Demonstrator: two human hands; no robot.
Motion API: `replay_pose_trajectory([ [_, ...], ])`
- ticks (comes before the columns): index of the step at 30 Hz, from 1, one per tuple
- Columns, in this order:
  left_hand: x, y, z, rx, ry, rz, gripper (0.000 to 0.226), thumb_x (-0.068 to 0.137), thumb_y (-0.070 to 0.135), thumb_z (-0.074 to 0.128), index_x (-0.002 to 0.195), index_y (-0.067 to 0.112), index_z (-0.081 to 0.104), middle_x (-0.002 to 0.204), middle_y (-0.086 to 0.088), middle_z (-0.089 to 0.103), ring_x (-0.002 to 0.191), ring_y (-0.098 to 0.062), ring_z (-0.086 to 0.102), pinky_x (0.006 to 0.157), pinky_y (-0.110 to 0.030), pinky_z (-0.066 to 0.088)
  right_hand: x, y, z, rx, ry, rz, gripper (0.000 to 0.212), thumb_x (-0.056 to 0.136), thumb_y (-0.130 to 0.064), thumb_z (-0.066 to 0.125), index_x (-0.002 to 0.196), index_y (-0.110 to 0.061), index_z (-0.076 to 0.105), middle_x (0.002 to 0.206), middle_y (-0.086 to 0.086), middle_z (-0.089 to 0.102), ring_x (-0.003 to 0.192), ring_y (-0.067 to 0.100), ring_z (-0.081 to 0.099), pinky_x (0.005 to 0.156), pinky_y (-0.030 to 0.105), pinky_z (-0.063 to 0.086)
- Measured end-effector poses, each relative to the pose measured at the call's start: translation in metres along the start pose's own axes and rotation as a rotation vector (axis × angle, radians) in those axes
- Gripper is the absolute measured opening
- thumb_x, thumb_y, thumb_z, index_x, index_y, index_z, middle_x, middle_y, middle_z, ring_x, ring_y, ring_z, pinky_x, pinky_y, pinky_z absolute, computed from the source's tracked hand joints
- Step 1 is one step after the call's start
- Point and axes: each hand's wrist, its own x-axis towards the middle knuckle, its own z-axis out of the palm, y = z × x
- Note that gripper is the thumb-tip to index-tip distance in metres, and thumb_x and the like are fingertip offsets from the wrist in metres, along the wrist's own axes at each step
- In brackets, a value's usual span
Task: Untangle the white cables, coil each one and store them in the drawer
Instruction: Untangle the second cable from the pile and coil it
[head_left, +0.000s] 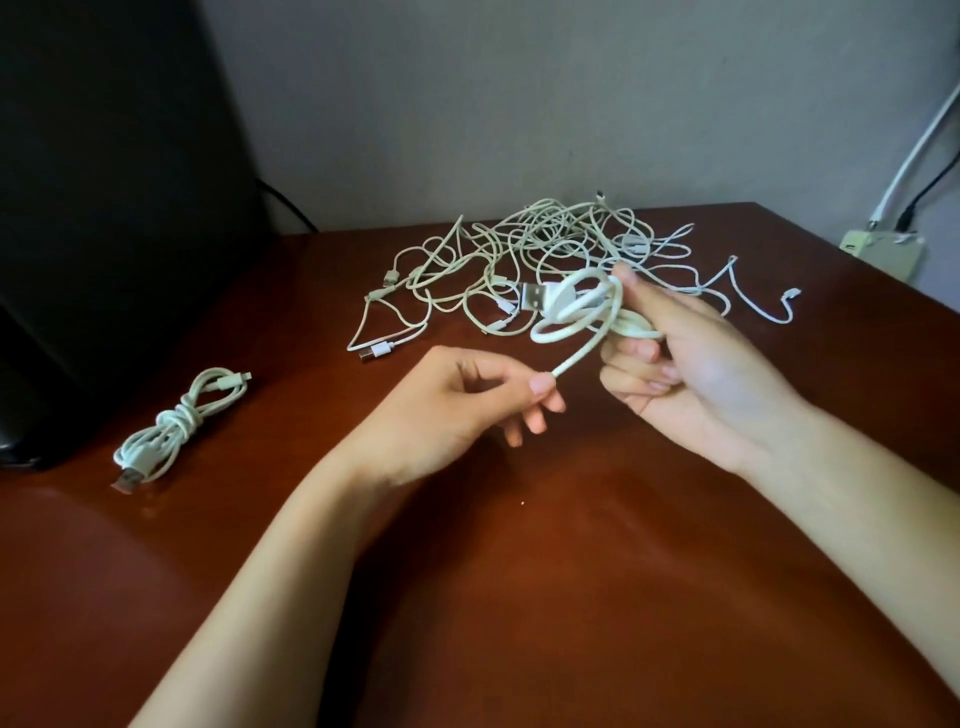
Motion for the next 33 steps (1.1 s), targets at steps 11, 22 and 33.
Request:
replay_pose_trajectory([
  [11,-0.005,-0.003,-0.022,-0.149,0.081,-0.064,0.007,0.077,0.016,0.073,0.074,0.010,0.072,0.063,-0.003,0.060,0.055,-0.011,0.048,0.059,-0.023,0.038,-0.010,0.000,0.002,-0.386,-0.284,0.157,0.025,0.079,-0.022,0.056,0.055,-0.016,0.060,0.040,-0.004,0.034,0.032,0.002,0.022,0.036,0.016,0.013],
  [22,-0.003,0.004,-0.012,-0.037,0.284,-0.107,0.008,0.082,0.009,0.069,0.077,0.004,0.071,0.049,0.005,0.046,0.043,-0.008,0.032,0.042,-0.016,0.027,-0.009,0.008,0.003,-0.971,-0.221,-0.052,0.025,0.083,-0.028,0.068,0.063,-0.014,0.059,0.053,-0.005,0.051,0.045,0.006,0.046,0.046,0.018,0.034],
  [33,-0.002,0.006,-0.002,-0.190,0.156,-0.057,0.024,0.087,0.016,0.056,0.075,-0.001,0.066,0.047,-0.001,0.043,0.046,-0.015,0.034,0.058,-0.033,0.039,0.000,0.016,-0.006,-1.137,0.010,-0.211,0.023,0.092,-0.028,0.058,0.070,-0.021,0.060,0.043,-0.014,0.050,0.039,0.002,0.048,0.048,0.015,0.033],
])
